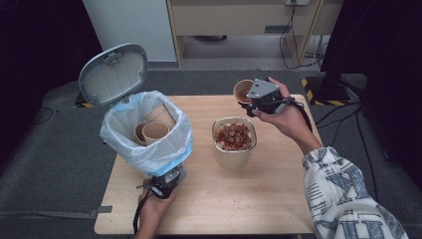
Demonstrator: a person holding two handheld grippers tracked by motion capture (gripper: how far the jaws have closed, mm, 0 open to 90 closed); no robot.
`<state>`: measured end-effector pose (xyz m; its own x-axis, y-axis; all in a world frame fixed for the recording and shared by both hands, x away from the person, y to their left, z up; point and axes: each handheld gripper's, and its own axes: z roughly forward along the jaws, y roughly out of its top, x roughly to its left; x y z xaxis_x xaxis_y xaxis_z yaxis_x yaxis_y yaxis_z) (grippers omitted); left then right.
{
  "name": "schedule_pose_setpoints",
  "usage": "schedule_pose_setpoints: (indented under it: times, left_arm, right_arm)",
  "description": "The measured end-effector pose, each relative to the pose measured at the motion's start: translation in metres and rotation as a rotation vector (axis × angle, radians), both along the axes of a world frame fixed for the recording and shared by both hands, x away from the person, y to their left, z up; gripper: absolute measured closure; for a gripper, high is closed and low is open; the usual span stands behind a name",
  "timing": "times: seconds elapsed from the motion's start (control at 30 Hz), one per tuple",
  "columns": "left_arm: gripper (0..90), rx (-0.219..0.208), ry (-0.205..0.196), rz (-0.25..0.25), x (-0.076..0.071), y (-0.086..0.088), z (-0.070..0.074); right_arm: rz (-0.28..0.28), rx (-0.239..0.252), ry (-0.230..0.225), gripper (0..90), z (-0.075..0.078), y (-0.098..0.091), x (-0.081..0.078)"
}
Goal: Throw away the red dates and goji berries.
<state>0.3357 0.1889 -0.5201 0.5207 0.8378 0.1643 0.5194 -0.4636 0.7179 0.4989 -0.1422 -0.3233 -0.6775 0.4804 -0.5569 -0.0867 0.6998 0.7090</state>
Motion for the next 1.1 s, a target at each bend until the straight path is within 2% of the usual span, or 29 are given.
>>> schedule_pose_setpoints:
  times: [0.43,0.83,1.1]
  left_arm:
    - [87.7,0.001,0.001,0.000,0.000,0.000,0.000]
    - [87.7,0.002,0.001,0.001,0.000,0.000,0.000]
    - [87.7,0.006,0.000,0.000,0.000,0.000,0.000]
  right_arm:
    - [0.000,-0.027,-0.032,29.8,0.008,0.000,-0.003]
    - [0.015,-0.169,-0.130,29.8,0.008,0.011,-0.011]
    - [0.016,-0.197,-0.160,29.7,0.009,0.012,-0.012]
